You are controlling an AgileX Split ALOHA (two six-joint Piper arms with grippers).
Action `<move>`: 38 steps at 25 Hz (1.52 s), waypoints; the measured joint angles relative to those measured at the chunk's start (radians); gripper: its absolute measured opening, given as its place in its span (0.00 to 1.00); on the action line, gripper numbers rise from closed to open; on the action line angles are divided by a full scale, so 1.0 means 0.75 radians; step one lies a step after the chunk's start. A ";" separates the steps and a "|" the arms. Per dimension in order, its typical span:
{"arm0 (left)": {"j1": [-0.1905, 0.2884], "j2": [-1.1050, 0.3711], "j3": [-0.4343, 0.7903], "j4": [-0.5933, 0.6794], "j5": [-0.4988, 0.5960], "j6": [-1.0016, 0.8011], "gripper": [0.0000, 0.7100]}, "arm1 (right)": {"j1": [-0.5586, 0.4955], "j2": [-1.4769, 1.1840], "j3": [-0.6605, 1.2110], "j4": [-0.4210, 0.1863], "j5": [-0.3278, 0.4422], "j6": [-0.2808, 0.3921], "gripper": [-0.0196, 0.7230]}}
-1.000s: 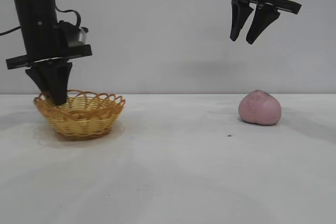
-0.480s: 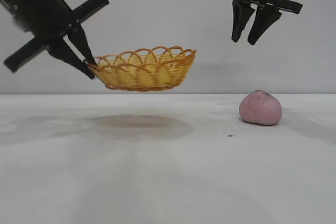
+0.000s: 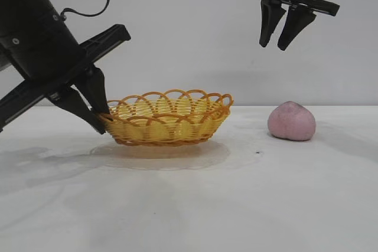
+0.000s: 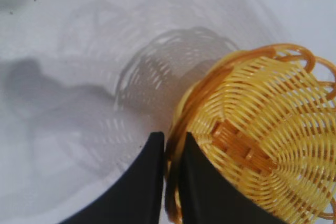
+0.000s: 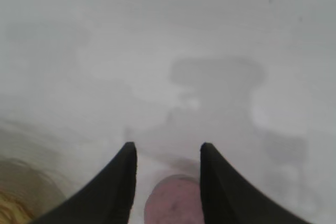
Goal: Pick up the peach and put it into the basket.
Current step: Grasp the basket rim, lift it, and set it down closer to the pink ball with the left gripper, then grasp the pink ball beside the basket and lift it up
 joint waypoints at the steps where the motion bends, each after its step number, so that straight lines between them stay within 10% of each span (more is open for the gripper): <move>1: 0.000 0.000 0.000 0.000 0.000 0.000 0.09 | 0.000 0.000 0.000 0.001 0.000 0.000 0.34; 9: 0.000 0.000 0.002 0.000 0.016 0.003 0.37 | 0.000 0.000 0.000 0.004 0.000 0.000 0.34; 26: 0.014 -0.375 0.126 0.258 -0.088 0.301 0.39 | 0.000 0.000 0.000 0.004 0.000 0.000 0.34; 34: 0.415 -0.362 0.097 0.545 0.145 0.643 0.39 | 0.000 0.000 0.000 0.028 0.000 0.000 0.34; 38: 0.579 -0.301 -0.069 1.215 0.459 0.251 0.39 | 0.000 0.000 0.000 0.041 0.000 0.000 0.34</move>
